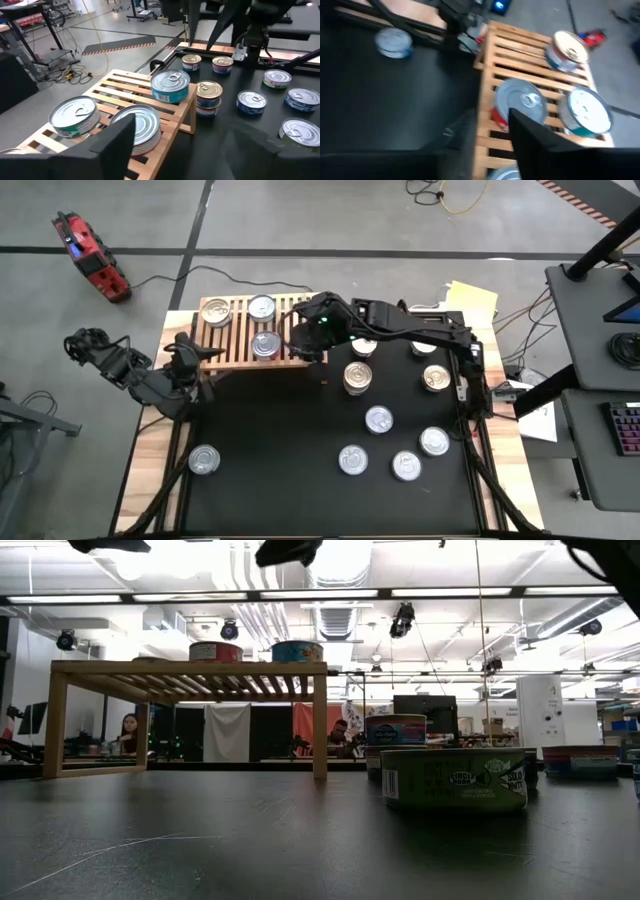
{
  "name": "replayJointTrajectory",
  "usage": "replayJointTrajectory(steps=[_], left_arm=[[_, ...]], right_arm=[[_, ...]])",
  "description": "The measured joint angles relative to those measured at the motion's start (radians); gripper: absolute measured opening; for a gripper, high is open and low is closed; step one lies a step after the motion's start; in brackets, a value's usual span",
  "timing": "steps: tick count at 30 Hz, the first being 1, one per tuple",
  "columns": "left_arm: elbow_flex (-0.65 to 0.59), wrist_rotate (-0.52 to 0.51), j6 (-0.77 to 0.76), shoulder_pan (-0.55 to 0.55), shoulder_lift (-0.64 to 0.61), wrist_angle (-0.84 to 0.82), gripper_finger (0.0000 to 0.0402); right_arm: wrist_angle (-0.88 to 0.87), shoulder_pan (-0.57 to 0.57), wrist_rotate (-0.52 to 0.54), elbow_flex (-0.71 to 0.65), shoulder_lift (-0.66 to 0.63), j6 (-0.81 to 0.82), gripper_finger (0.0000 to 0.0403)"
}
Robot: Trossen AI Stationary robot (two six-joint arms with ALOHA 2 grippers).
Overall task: Stack canned seafood by type on shelf
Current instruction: Adjust the cans on the shelf
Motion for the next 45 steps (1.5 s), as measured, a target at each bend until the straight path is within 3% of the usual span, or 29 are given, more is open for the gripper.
replayJointTrajectory(steps=[4, 10, 14, 18, 21, 25, 32, 35, 41, 45], left_arm=[[0.000, 0.022, -0.001, 0.002, 0.024, 0.024, 0.0190], [0.001, 0.038, 0.002, 0.006, 0.059, 0.051, 0.0082], [0.001, -0.024, 0.030, 0.024, 0.100, 0.067, 0.0011], [0.002, -0.020, 0.114, 0.078, 0.133, 0.131, 0.0006], [0.002, 0.053, 0.197, 0.151, 0.154, 0.207, 0.0001], [0.004, 0.202, 0.306, 0.292, 0.170, 0.256, 0.0000], [0.033, 0.509, 0.391, 0.644, 0.193, 0.242, 0.0000], [0.050, 0.600, 0.394, 0.808, 0.215, 0.174, 0.0000], [0.124, 0.620, 0.391, 1.089, 0.313, -0.114, 0.0000], [0.169, 0.621, 0.460, 1.196, 0.401, -0.269, 0.0000]], right_arm=[[0.053, 0.001, -0.033, -0.108, -0.069, -0.004, 0.0022], [0.239, 0.000, -0.024, -0.368, -0.202, 0.008, 0.0011], [0.373, 0.000, -0.024, -0.541, -0.304, 0.029, 0.0009], [0.447, 0.000, -0.023, -0.667, -0.378, 0.059, 0.0009], [0.479, 0.000, -0.021, -0.722, -0.426, 0.076, 0.0009], [0.481, 0.001, -0.021, -0.750, -0.454, 0.083, 0.0009], [0.478, 0.001, -0.021, -0.762, -0.456, 0.095, 0.0009], [0.474, 0.001, -0.021, -0.767, -0.456, 0.095, 0.0009], [0.474, 0.001, -0.021, -0.768, -0.456, 0.091, 0.0009], [0.474, 0.001, -0.022, -0.768, -0.456, 0.089, 0.0009]])
